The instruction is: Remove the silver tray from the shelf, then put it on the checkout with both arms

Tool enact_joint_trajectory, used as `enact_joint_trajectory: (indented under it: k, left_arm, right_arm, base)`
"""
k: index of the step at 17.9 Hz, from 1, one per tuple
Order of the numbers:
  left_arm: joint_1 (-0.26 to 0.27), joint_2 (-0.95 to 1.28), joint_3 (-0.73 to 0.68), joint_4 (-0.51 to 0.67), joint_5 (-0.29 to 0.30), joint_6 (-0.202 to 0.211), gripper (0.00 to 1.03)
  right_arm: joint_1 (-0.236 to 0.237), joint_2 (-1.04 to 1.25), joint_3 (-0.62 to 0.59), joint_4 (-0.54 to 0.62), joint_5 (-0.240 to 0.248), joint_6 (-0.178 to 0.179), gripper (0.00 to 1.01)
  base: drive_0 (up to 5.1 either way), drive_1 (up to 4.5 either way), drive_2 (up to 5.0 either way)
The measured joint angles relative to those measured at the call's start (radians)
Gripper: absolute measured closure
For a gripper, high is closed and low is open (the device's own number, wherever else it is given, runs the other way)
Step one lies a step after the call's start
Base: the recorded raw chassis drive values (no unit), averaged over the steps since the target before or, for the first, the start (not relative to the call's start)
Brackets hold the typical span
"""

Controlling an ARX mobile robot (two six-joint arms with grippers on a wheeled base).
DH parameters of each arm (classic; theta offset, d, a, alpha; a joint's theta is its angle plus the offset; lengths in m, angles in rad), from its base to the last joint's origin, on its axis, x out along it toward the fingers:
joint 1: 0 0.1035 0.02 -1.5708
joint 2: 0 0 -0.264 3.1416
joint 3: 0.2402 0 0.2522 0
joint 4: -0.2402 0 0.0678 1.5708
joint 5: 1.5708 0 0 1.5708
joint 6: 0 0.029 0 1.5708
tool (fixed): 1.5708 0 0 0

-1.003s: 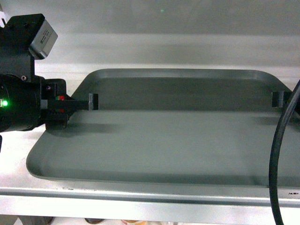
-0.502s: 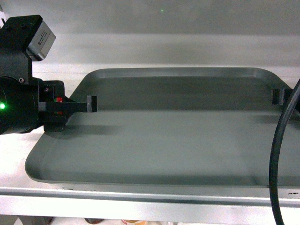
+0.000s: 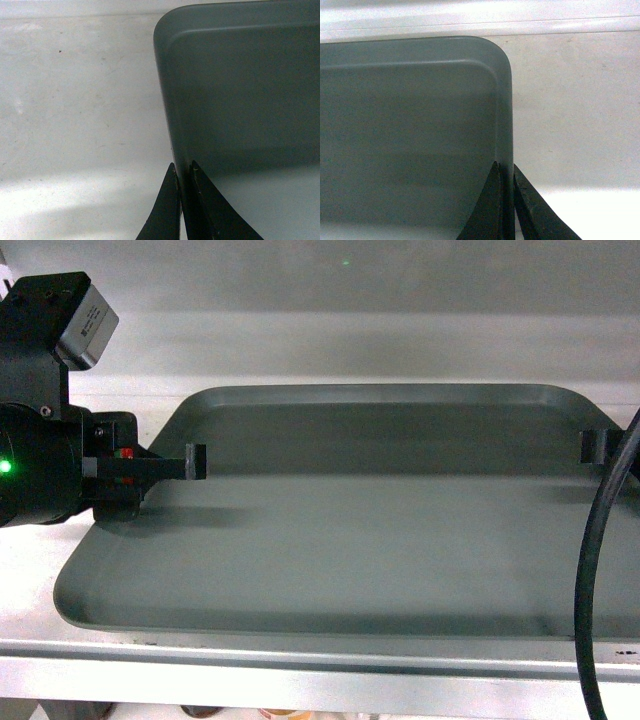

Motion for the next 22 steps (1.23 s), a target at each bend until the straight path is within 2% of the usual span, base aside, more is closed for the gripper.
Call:
enact_joint_trajectory:
  k: [22]
  left_arm:
    - [0.003,-0.007,-0.004,-0.006,0.0,0.001,1.0]
  right_arm:
    - [0.006,-0.011,-0.001,-0.003,0.0,-0.012,0.98]
  base:
    - [0.0,0.0,0.0]
